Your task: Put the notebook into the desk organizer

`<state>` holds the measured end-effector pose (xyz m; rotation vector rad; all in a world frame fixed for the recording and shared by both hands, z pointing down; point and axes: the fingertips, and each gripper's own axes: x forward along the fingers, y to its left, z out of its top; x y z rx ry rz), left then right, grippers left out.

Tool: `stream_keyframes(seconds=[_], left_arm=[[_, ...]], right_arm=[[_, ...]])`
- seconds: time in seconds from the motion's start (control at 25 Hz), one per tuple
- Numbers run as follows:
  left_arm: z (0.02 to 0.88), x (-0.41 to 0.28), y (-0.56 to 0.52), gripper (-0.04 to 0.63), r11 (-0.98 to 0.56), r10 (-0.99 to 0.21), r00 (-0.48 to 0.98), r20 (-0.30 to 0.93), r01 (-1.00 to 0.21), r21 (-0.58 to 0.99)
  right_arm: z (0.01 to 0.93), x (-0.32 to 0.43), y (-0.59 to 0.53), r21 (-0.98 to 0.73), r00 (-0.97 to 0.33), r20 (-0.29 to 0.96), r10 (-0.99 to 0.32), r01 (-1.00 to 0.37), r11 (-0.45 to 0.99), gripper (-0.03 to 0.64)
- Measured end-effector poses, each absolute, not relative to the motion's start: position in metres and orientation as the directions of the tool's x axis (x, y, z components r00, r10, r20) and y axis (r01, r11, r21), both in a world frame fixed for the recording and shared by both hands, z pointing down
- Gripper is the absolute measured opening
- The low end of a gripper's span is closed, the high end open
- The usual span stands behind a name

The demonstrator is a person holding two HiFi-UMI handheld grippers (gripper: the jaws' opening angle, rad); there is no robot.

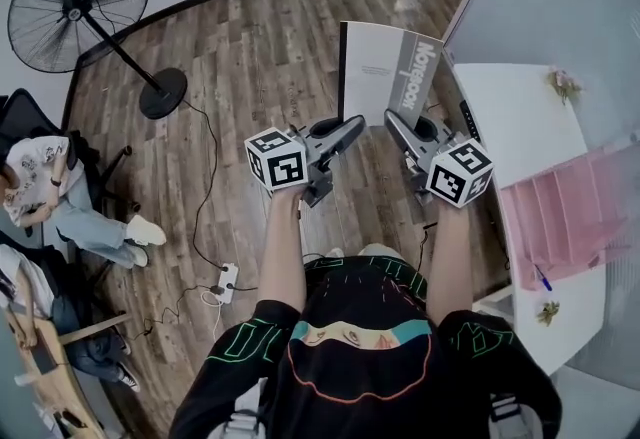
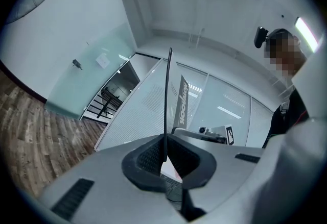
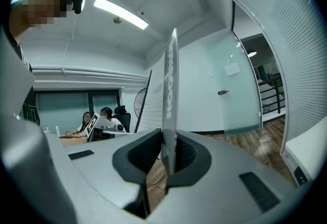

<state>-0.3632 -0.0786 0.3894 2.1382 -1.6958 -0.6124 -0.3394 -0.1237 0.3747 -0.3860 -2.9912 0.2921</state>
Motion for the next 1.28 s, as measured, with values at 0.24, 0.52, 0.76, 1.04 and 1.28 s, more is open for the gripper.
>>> stream_keyframes(seconds=[0.24,0.52,0.76,1.04,1.28], left_arm=[[0.395,-0.365,-0.082,0.005,-0.238,-0.971,0.205,-0.123,-0.806,0.542],[0.435,-0.335,-0.107,0.005,-0.237,-0.969,0.235,-0.076,-0.792,0.563],[0.431,-0.335,-0.106,0.005,-0.272,-0.953,0.298,-0.058,-0.749,0.604],[0.452,-0.292,-0.128,0.005,-0.332,-0.910,0.414,-0.022,-0.693,0.640],[0.469,-0.254,-0.147,0.005,-0.376,-0.859,0.512,0.005,-0.638,0.672]], right_arm=[[0.381,-0.340,-0.127,-0.215,-0.963,0.113,0.245,0.217,0.952,0.018],[0.423,-0.310,-0.153,-0.268,-0.969,0.114,0.218,0.181,0.946,0.018],[0.419,-0.308,-0.151,-0.307,-0.976,0.154,0.156,0.103,0.946,0.018],[0.443,-0.261,-0.171,-0.363,-0.982,0.181,0.046,-0.023,0.932,0.018],[0.463,-0.219,-0.187,-0.409,-0.977,0.206,-0.054,-0.136,0.902,0.018]])
